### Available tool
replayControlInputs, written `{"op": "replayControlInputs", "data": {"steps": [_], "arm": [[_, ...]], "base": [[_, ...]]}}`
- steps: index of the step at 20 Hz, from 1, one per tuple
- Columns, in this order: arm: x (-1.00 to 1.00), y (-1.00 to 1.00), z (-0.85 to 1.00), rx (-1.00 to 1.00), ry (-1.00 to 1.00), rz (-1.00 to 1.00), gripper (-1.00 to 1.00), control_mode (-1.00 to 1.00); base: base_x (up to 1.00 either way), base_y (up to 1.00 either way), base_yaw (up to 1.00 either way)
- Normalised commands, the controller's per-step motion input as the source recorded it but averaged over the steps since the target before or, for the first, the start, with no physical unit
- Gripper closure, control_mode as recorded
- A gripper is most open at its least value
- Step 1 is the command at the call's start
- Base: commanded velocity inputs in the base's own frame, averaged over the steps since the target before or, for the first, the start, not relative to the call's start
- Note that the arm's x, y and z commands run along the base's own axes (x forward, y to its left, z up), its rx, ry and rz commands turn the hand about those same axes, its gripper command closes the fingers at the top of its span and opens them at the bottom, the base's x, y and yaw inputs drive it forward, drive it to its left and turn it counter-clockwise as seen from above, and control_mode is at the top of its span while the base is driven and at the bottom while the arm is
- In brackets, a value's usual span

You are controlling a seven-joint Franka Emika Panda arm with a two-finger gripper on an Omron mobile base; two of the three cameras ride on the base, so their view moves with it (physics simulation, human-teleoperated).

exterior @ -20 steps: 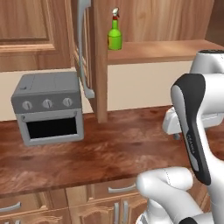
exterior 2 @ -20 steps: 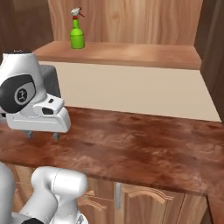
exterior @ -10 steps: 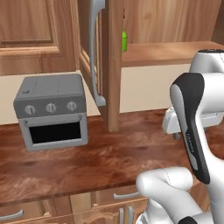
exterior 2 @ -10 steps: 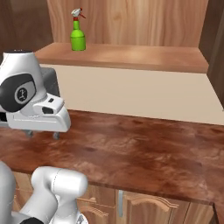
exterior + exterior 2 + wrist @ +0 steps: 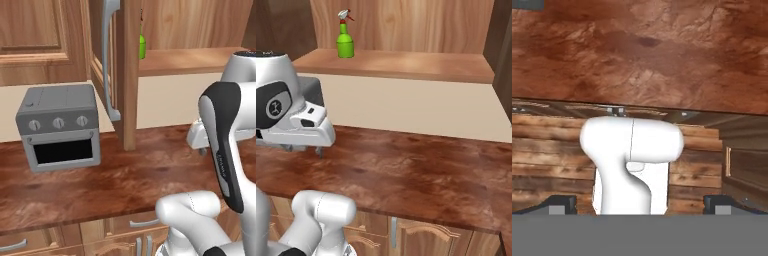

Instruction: Move the cutting board and knife to the sink. Then move spray from the cabinet to the counter.

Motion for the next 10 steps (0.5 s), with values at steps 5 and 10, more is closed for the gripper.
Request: {"op": "replayControlInputs", "data": {"steps": [5,10], "arm": [[-0.25,0.00,0.65,0.00,-0.42,0.01,-1.00,-1.00],[-0.30,0.00,0.79,0.00,-0.58,0.02,-1.00,-1.00]], "base": [[0.00,0.00,0.00],[0.00,0.00,0.00]]}}
